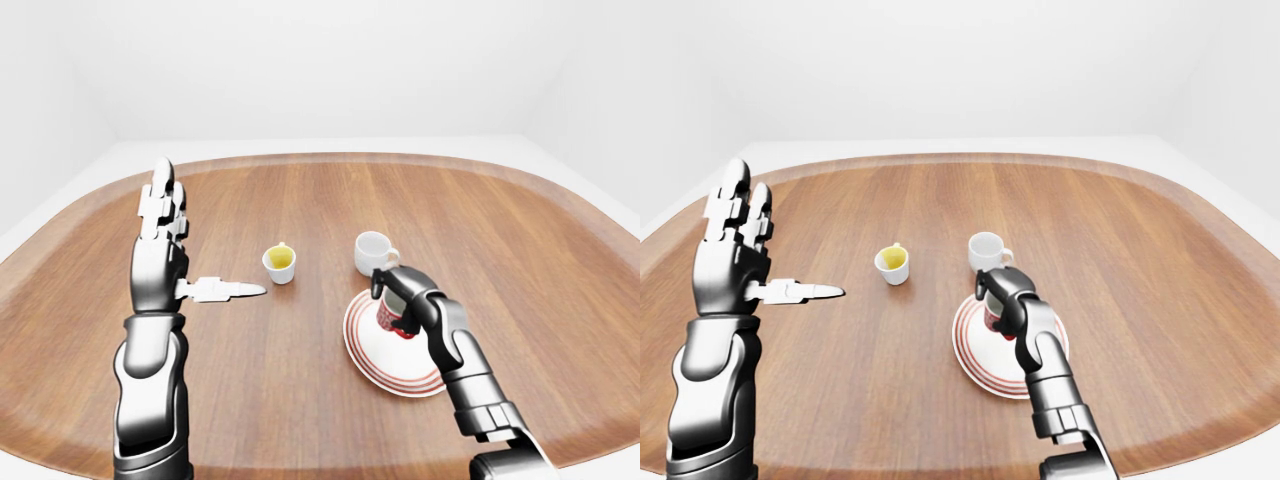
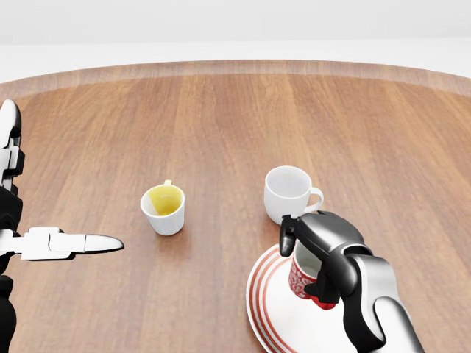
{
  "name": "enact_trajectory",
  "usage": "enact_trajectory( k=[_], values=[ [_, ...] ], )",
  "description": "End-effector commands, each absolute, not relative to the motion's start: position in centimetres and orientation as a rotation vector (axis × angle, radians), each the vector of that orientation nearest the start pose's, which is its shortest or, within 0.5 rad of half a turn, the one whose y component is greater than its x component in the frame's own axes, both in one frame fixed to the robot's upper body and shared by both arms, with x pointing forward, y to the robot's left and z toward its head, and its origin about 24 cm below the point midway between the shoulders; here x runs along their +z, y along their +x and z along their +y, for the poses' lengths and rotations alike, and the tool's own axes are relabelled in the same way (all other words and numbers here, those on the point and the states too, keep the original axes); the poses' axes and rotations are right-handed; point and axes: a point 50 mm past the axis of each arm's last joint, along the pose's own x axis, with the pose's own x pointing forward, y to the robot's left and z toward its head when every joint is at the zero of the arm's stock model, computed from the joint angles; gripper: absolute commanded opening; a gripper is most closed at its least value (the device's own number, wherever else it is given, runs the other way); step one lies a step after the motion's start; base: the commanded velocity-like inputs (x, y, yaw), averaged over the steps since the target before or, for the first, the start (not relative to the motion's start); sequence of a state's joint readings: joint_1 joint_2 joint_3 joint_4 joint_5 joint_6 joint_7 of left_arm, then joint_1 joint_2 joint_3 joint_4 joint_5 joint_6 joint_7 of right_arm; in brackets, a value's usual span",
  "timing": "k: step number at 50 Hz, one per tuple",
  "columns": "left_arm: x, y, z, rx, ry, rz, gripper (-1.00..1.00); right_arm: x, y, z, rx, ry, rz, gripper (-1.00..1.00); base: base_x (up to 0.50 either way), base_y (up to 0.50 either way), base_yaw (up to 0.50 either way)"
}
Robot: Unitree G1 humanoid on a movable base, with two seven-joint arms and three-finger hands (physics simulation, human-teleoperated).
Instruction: Pick up the red mug and put it on the plate
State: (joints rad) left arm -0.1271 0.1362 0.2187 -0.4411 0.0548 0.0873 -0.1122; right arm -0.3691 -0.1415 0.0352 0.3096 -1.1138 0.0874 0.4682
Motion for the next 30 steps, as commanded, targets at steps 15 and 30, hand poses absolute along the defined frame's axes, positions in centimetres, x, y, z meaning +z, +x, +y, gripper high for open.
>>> enact_trajectory(
  k=[15, 30],
  values=[
    [16.90, 24.74, 20.05, 0.081, 0.230, -0.464, 1.00, 2.55, 31.93, -15.94, 0.384, -1.268, 0.349, -1.00, 0.00, 0.00, 0.00],
    [16.68, 24.72, 20.08, 0.083, 0.226, -0.455, 1.00, 2.63, 31.84, -16.23, 0.381, -1.279, 0.355, -1.00, 0.00, 0.00, 0.00]
  ],
)
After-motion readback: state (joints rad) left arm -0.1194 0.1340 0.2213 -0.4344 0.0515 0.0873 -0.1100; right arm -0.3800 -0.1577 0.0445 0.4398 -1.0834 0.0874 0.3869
